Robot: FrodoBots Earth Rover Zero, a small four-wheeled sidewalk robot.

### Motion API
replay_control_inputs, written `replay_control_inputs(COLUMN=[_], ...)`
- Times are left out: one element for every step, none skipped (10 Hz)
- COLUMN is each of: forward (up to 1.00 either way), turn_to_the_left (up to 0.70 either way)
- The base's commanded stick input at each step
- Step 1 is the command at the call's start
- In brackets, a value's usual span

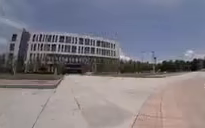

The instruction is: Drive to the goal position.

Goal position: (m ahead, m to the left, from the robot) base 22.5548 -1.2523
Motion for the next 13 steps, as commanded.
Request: replay_control_inputs(forward=[0.5, 0.5, 0.5, 0.5, 0.5, 0.5, 0.5, 0.5, 0.5, 0.5, 0.5, 0.5, 0.5], turn_to_the_left=[0.01, 0.01, 0.01, 0.01, 0.01, 0.01, 0.01, 0.01, 0.21, 0.5, 0.51, 0.51, 0.32])
